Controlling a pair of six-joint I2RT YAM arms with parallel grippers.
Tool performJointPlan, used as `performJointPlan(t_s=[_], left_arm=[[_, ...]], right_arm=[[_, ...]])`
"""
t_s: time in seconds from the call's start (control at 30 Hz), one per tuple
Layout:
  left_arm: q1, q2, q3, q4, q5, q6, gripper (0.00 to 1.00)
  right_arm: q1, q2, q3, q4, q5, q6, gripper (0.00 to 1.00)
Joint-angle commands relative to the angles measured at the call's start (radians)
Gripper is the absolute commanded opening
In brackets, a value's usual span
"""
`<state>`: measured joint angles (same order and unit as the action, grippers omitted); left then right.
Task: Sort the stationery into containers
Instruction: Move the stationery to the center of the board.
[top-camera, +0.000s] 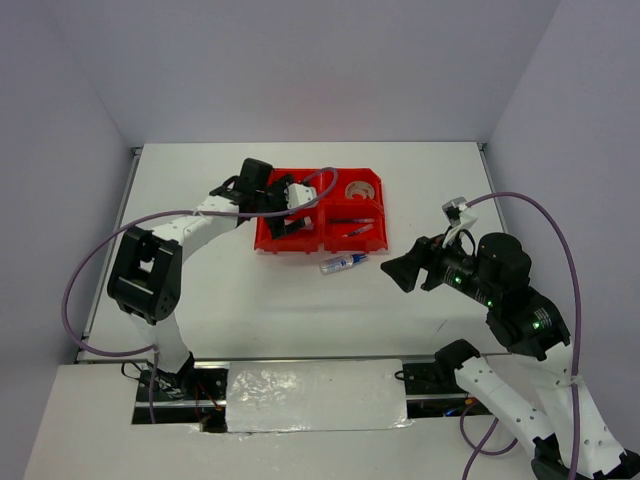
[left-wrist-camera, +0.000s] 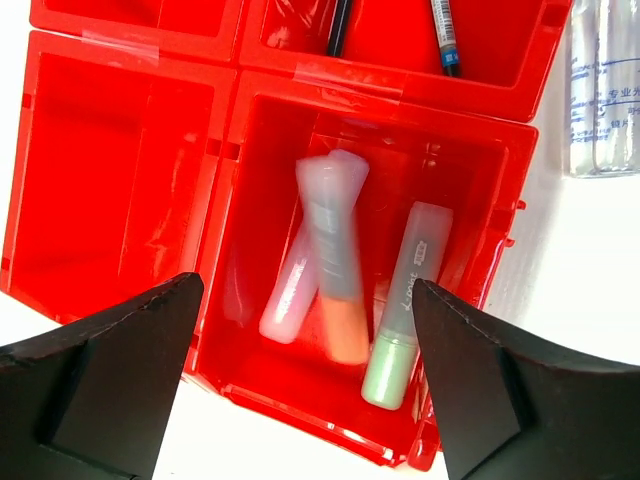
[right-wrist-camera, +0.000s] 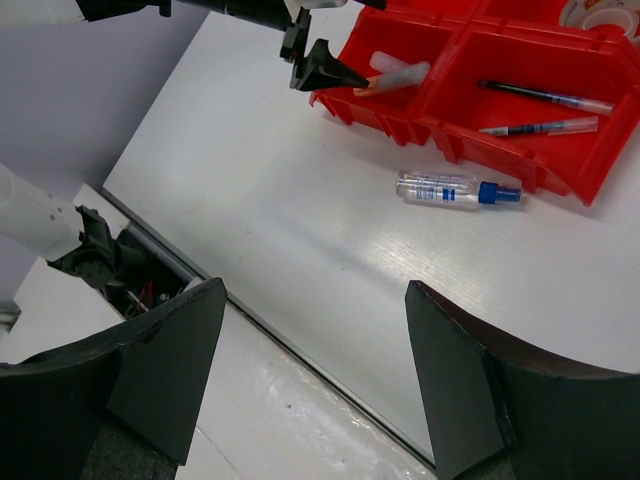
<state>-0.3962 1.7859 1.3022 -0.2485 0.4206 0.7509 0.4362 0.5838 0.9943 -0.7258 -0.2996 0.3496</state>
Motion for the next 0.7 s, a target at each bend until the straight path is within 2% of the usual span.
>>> performJointPlan(t_s=[0.0,0.17,0.2,0.27,0.3,0.33,0.4,0.43,0.5,0.57,0.6,0.67], left_arm=[[-0.001,-0.049,0.029,0.009,0.050,-0.024,0.99],[-0.001,-0.143,0.051,0.052,0.032,-0.100,0.99],[-0.001,-0.163,0.051,0.078,-0.020,-0.134,0.99],[-0.001,-0.230,0.055,0.171,-0.116,-0.318,0.99],[-0.001,-0.250,0.069,0.184,-0.244,-0.400,0.99],[0.005,-0.272,0.092,0.164,-0.278,-0.574,0.99],[0.022,-0.266,0.184,0.036,-0.157,-0.636,0.98],[0.005,-0.260,0.206,0.000,-0.090,-0.653,0.99],[-0.050,-0.282,0.194,-0.029,-0.140,-0.696,0.99],[-0.169,-0.364,0.066,0.021,-0.256,-0.706,0.99],[-0.256,-0.391,0.015,0.096,-0.307,-0.691,0.97],[-0.317,-0.450,-0.076,0.158,-0.350,-0.667,0.92]], right_arm=[[0.007,-0.007,0.004,0.023,-0.007,-0.014,0.80],[0.009,-0.010,0.006,0.025,-0.007,-0.012,0.81],[0.009,-0.012,0.006,0.025,-0.006,-0.011,0.81],[0.009,-0.013,0.004,0.028,-0.006,-0.009,0.81],[0.007,-0.013,0.003,0.028,-0.004,-0.009,0.81],[0.007,-0.015,0.000,0.037,-0.004,-0.008,0.81],[0.009,-0.013,-0.011,0.048,-0.007,-0.003,0.81],[0.009,-0.013,-0.014,0.055,-0.006,-0.001,0.81],[0.009,-0.009,-0.017,0.063,-0.007,0.003,0.81],[0.009,-0.009,-0.017,0.066,-0.007,0.006,0.81],[0.007,-0.012,-0.017,0.066,-0.007,0.008,0.81],[0.006,-0.016,-0.016,0.063,-0.006,0.005,0.81]])
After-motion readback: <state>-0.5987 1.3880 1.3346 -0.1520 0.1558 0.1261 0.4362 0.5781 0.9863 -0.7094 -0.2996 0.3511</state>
